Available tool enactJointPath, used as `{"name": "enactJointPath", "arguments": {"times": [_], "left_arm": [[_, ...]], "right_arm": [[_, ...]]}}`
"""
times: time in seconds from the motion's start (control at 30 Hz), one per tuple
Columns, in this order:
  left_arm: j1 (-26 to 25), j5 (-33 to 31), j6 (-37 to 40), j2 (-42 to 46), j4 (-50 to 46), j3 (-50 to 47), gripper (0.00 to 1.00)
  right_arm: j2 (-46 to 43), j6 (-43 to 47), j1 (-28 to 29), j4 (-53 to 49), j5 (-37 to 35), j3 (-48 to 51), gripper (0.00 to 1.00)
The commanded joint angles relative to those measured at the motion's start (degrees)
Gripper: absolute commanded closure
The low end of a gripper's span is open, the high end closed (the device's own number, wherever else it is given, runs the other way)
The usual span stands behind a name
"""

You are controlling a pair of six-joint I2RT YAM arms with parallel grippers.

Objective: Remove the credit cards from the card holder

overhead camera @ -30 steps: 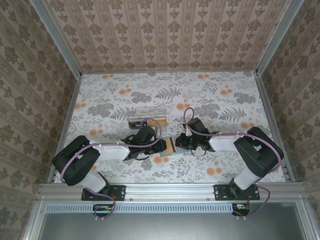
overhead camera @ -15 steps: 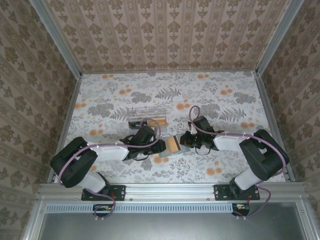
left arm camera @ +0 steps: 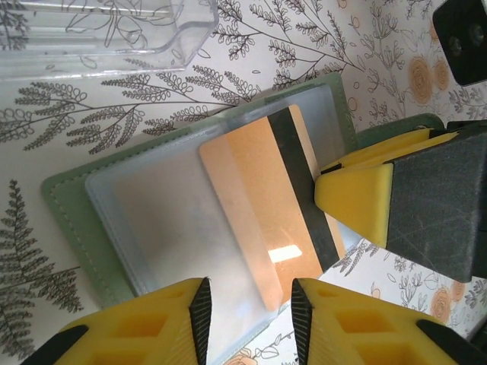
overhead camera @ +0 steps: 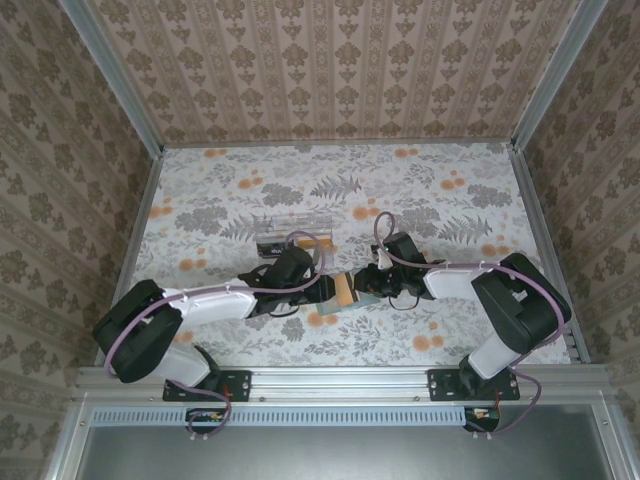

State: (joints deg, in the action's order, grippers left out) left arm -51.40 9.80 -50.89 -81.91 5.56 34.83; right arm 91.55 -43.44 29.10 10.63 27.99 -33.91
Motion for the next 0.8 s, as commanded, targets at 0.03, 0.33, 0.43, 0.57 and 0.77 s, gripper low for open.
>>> {"name": "enactJointPath", "arguments": {"times": [0.03,0.33,0.43,0.57,0.77], "left_arm": [[-0.43,0.31,1.30,-3.52,0.72,1.91,0.67],[-0.46,1.44,0.28,-7.16,1.90,1.55,0.68],[-0.59,1.46,0.06,-7.28,2.05,1.40,0.68],[-0.53,1.19,0.24,-7.10,1.60,1.34,0.68],[-0.46,1.15,0.03,-7.03,1.82,0.86,0.68]], "right_arm": [[1.37,1.51,-0.19,-0.88,-0.30,-0.54,0.75],[1.71,0.95,-0.03,1.01,2.07,-0.20,0.85],[1.28,1.13,-0.14,0.59,1.69,0.05,1.00],[-0.30,1.17,-1.07,0.19,0.87,1.22,1.00],[-4.70,2.47,-3.98,-1.78,0.57,3.26,1.00]]}}
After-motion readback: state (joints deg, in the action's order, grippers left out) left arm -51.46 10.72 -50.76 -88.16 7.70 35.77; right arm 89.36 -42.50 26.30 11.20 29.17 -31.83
